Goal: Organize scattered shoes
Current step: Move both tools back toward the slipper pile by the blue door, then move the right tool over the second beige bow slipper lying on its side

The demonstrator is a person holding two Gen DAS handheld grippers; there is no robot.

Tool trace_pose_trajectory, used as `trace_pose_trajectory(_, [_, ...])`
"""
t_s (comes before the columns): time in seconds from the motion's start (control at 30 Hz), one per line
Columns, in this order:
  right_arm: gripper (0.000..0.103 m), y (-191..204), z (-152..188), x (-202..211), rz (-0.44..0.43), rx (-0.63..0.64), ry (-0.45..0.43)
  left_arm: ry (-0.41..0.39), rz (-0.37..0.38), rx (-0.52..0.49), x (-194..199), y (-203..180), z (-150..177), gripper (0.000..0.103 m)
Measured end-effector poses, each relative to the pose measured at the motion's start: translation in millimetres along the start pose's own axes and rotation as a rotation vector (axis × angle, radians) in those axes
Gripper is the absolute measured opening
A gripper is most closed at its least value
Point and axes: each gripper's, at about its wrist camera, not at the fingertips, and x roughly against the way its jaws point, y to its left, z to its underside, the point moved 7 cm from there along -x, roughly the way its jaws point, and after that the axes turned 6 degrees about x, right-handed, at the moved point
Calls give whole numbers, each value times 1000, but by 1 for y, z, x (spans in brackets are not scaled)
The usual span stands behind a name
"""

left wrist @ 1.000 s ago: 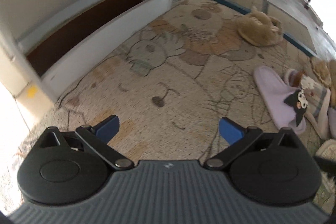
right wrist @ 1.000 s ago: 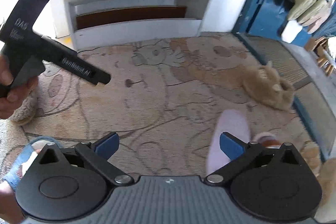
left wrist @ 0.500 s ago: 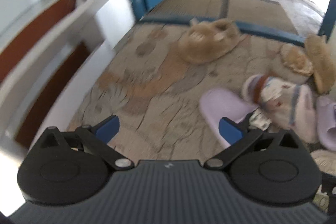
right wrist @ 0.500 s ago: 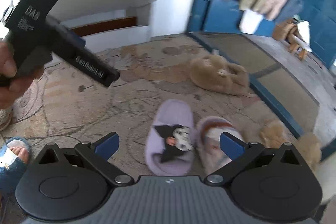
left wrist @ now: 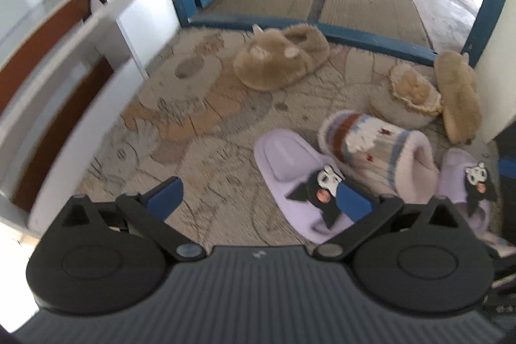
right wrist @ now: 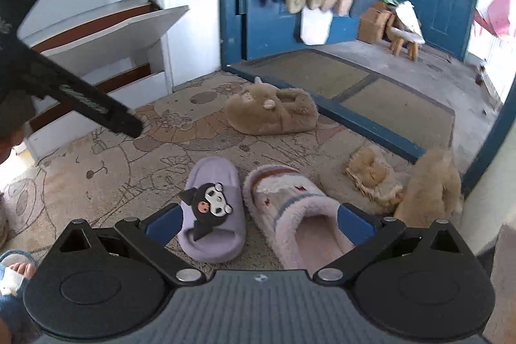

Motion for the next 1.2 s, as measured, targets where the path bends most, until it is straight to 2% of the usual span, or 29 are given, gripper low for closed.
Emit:
trace_pose_trajectory(0.1, [102, -15, 13, -12, 6, -81, 36, -8, 15, -18, -3, -8, 5, 103])
trace_pose_trajectory(0.2, [102, -26, 20, -20, 27, -104, 53, 22, 54, 22, -17, -13, 10, 103])
trace_pose_trajectory(0.3, [102, -35, 19, -27, 51, -99, 62, 54, 87, 40, -35, -19, 12, 103])
trace_pose_trajectory(0.53, [99, -57, 0, -52, 84, -63, 90, 64, 102, 72, -64, -22, 7, 103])
trace_pose_trajectory(0.7, [83, -78, -14, -72, 127, -60, 69, 75, 96, 102, -83, -23, 7, 103])
trace_pose_trajectory(0.77, [73, -85, -15, -82, 144, -64, 76, 84, 97, 109, -90, -25, 7, 103])
trace_pose_trajectory(0.83, [55, -90, -14, -90, 156, -64, 85, 89, 93, 123, -95, -25, 7, 103])
trace_pose_trajectory(0.87, [53, -92, -14, -94, 161, -63, 91, 88, 91, 128, -96, -25, 7, 103])
trace_pose_trajectory(0.93, [51, -100, -16, -106, 176, -61, 99, 87, 83, 133, -98, -24, 6, 103])
trace_pose_trajectory(1.2, [51, -115, -17, -112, 205, -89, 74, 59, 76, 129, -89, -23, 6, 103])
